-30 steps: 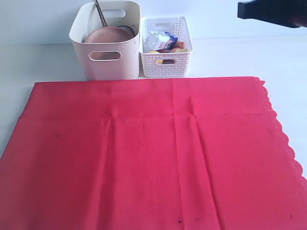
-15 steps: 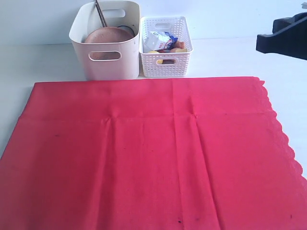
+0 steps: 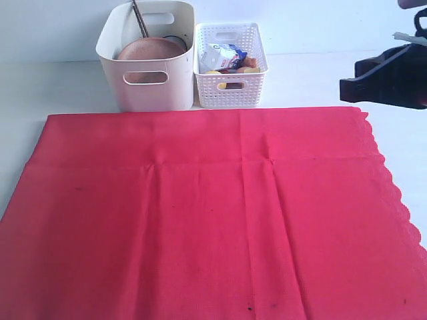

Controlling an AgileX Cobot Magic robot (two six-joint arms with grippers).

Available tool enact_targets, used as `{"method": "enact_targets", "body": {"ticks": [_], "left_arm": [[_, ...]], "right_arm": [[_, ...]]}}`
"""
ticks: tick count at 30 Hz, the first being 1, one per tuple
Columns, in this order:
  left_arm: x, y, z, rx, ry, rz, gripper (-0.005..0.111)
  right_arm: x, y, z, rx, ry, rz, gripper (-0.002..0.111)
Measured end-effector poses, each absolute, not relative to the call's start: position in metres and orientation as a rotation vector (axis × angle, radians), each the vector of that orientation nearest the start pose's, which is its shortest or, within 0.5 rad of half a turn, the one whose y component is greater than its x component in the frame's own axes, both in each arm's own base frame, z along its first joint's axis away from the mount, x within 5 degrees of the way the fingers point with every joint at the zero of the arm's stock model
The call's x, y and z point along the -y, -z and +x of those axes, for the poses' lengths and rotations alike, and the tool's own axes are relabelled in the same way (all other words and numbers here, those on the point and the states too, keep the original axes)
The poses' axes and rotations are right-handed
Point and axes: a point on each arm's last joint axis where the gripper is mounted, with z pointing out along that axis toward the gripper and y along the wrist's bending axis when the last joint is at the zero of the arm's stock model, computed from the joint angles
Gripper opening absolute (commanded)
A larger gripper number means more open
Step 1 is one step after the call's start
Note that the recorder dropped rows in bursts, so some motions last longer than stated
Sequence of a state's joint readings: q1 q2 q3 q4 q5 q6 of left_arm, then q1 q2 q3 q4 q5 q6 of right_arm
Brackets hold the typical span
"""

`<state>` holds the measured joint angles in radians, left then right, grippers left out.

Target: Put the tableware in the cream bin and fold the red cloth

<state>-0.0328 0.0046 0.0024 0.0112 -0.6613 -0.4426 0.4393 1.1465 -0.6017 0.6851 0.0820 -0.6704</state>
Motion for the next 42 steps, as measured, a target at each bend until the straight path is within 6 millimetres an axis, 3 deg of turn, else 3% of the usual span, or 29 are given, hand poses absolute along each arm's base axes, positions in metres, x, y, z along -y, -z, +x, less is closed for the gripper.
{"method": "enact_targets", "body": {"ticks": [6, 13, 19, 23, 29, 31, 32, 33, 34, 36, 38, 42], "left_arm": [[0.004, -0.25, 0.05, -1.075, 0.281, -0.097, 0.0], [0.005, -0.228, 0.078, -1.38, 0.226, -0.108, 0.0], [0.005, -0.207, 0.105, -1.67, 0.205, -0.137, 0.0], [0.006, -0.205, 0.133, -1.833, 0.19, -0.151, 0.0], [0.008, -0.183, 0.179, -2.15, 0.144, -0.151, 0.002], [0.008, -0.166, 0.199, -2.295, 0.11, -0.107, 0.018], [0.009, -0.163, 0.205, -2.323, 0.103, -0.097, 0.036], [0.009, -0.152, 0.215, -2.387, 0.094, -0.09, 0.044], [0.009, -0.146, 0.219, -2.414, 0.091, -0.089, 0.06], [0.01, -0.133, 0.229, -2.456, 0.091, -0.084, 0.073], [0.011, -0.123, 0.235, -2.471, 0.098, -0.078, 0.075], [0.013, -0.102, 0.243, -2.476, 0.122, -0.056, 0.069]], "right_arm": [[-0.124, -0.249, 0.234, -2.193, -0.396, -0.566, 0.0], [-0.147, -0.202, 0.26, -2.413, -0.451, -0.622, 0.0], [-0.179, -0.179, 0.258, -2.467, -0.482, -0.765, 0.0], [-0.195, -0.177, 0.251, -2.441, -0.494, -0.837, 0.0], [-0.201, -0.178, 0.248, -2.421, -0.494, -0.867, 0.0], [-0.201, -0.178, 0.248, -2.417, -0.491, -0.863, 0.0], [-0.201, -0.178, 0.248, -2.417, -0.491, -0.863, 0.0], [-0.201, -0.178, 0.248, -2.416, -0.49, -0.865, 0.0], [-0.201, -0.178, 0.248, -2.415, -0.489, -0.864, 0.0], [-0.2, -0.178, 0.249, -2.412, -0.487, -0.866, 0.0], [-0.2, -0.178, 0.249, -2.408, -0.484, -0.863, 0.0], [-0.2, -0.179, 0.251, -2.395, -0.472, -0.851, 0.0]]}}
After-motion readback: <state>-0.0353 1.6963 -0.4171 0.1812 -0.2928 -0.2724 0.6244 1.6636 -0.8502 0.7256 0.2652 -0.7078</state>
